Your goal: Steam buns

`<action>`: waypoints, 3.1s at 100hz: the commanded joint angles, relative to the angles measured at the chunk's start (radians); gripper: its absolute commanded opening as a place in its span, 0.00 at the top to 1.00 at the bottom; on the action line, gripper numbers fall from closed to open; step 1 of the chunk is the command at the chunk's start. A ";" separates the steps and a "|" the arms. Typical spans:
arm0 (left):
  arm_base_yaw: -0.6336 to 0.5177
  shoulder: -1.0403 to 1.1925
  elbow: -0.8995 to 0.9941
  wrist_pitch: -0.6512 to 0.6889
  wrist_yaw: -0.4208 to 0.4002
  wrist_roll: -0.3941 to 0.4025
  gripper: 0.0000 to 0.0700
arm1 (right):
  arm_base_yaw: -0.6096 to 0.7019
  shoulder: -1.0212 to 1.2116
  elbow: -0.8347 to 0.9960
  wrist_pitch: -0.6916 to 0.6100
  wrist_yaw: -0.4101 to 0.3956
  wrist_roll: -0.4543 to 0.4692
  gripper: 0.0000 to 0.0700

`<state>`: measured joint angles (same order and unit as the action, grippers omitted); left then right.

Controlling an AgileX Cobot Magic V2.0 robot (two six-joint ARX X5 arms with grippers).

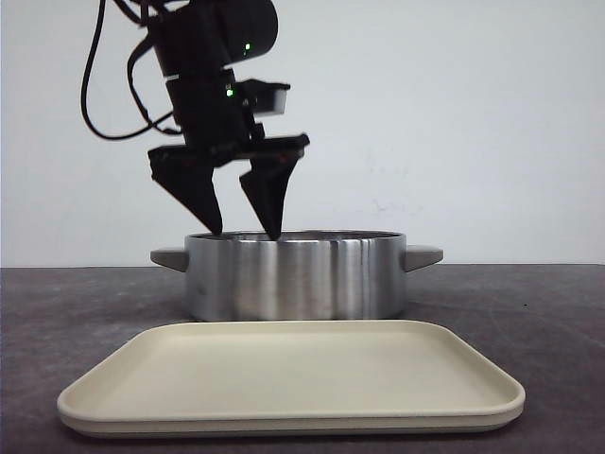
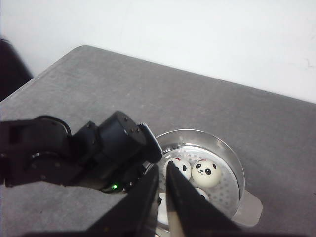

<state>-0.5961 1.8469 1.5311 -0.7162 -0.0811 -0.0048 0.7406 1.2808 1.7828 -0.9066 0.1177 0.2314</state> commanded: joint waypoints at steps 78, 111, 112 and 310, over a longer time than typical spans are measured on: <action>0.002 -0.780 -0.044 -0.024 -0.024 -0.109 1.00 | 0.025 0.011 -0.546 0.541 -0.040 -0.053 0.98; 0.008 -1.048 -0.220 -0.026 -0.056 -0.113 1.00 | 0.064 0.011 -0.585 0.771 -0.095 -0.052 0.98; 0.008 -1.052 -0.223 -0.028 -0.058 -0.114 1.00 | 0.065 0.011 -0.585 0.772 -0.095 -0.052 0.98; 0.008 -1.109 -0.234 -0.104 -0.057 -0.188 1.00 | -0.639 -1.211 -1.738 1.048 -0.071 -0.159 0.98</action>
<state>-0.5846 0.7334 1.2854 -0.8337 -0.1337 -0.1871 0.1177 0.0944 0.0719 0.1310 0.0658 0.0574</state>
